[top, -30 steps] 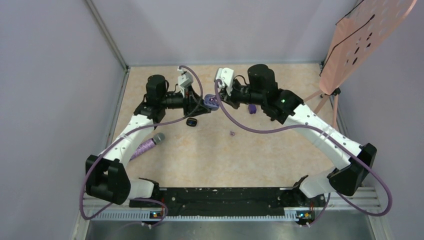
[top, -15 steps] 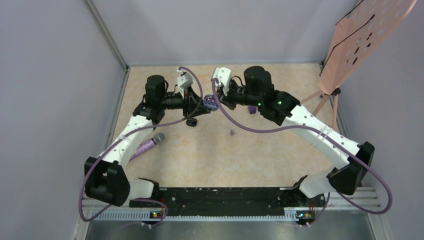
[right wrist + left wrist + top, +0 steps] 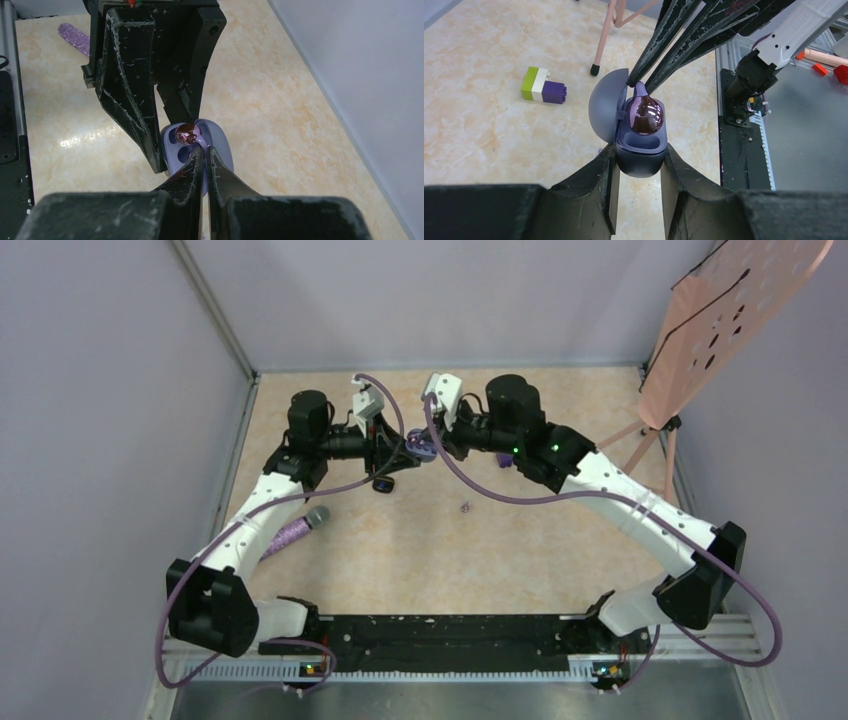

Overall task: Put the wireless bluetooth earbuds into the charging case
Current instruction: Place the earbud in the charging case.

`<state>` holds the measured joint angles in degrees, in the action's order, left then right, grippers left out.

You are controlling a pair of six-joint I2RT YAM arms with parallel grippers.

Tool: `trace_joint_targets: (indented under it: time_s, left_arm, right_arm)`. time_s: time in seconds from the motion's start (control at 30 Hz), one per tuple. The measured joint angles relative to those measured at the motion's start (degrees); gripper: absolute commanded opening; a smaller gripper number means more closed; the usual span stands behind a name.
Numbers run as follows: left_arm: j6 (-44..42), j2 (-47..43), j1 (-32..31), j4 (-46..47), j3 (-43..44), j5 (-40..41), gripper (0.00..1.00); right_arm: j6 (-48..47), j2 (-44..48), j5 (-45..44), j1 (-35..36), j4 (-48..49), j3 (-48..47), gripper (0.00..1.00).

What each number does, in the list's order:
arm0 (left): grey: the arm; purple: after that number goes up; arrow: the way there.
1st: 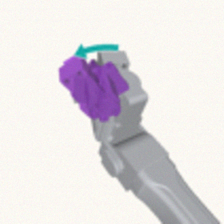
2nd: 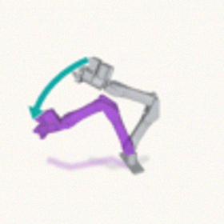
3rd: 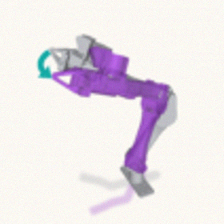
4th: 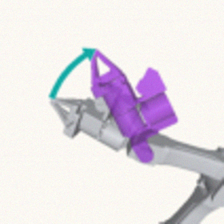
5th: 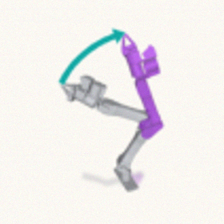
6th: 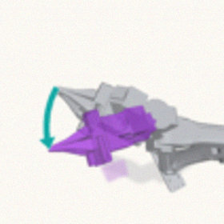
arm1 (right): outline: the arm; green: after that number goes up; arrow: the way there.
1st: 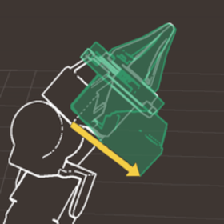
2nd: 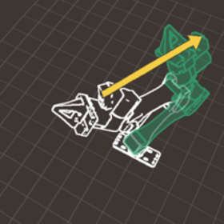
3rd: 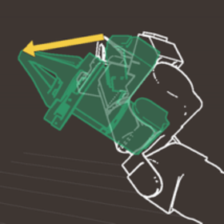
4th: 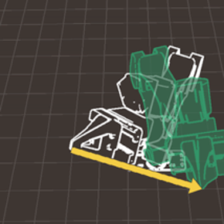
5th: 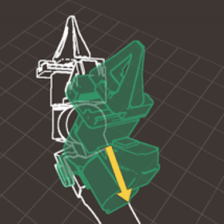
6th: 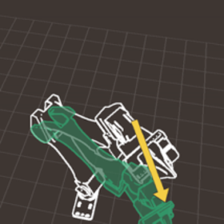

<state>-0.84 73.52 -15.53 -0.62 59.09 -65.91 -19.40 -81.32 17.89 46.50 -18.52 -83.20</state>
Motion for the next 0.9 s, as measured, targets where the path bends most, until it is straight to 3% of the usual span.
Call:
trace_joint_targets:
  time_s: [0.9]
  left_arm:
    - [-0.4, 0.0, 0.0, 0.2, 0.0, 2.6, 0.00]
  right_arm:
    - [1.5, -0.3, 0.1, 0.1, 2.4, 1.8, 0.00]
